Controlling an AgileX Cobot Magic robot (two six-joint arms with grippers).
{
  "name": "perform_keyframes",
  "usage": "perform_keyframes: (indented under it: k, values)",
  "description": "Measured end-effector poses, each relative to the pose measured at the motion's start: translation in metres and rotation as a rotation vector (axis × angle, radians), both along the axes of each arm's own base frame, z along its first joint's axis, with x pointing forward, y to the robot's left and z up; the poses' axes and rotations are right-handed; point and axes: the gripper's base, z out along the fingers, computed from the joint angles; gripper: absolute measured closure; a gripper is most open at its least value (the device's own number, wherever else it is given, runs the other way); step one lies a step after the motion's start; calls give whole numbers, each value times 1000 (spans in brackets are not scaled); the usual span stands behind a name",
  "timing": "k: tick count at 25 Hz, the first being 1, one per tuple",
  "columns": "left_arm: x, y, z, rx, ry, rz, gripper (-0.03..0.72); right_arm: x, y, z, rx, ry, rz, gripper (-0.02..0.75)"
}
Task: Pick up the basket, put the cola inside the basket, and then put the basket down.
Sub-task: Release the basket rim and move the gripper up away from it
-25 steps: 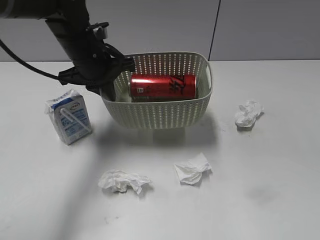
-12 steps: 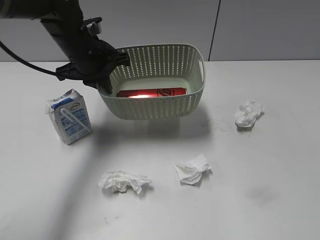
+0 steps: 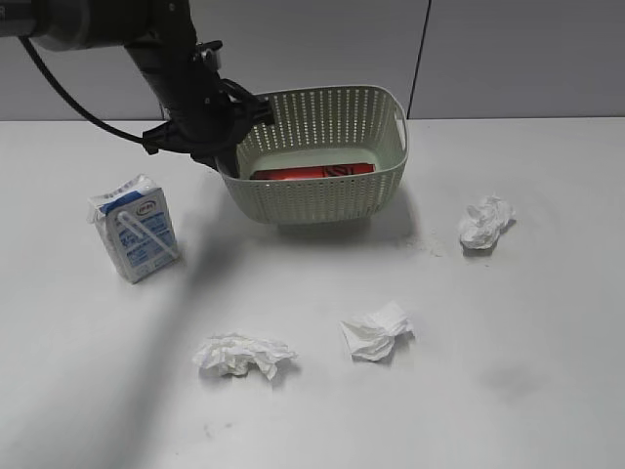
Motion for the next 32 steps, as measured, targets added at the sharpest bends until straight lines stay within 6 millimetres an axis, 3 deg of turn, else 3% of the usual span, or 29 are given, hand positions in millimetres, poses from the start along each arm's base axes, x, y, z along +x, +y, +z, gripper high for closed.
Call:
perform_keyframes:
  k: [8,18,21,27,32]
  values:
    - [9,0,-3,24,-3,-10,684,0,0,0,1,0,0,148]
    - [7,1,-15,55,55,-22,652,0,0,0,1,0,0,148]
    - [6,-3,-17,3,84,-1,542,0,0,0,1,0,0,148]
    - [4,-6,-14,-37,113,8,109,0,0,0,1,0,0,148]
    - [5,1,-2,-27,160,-5,42,0,0,0,1,0,0,148]
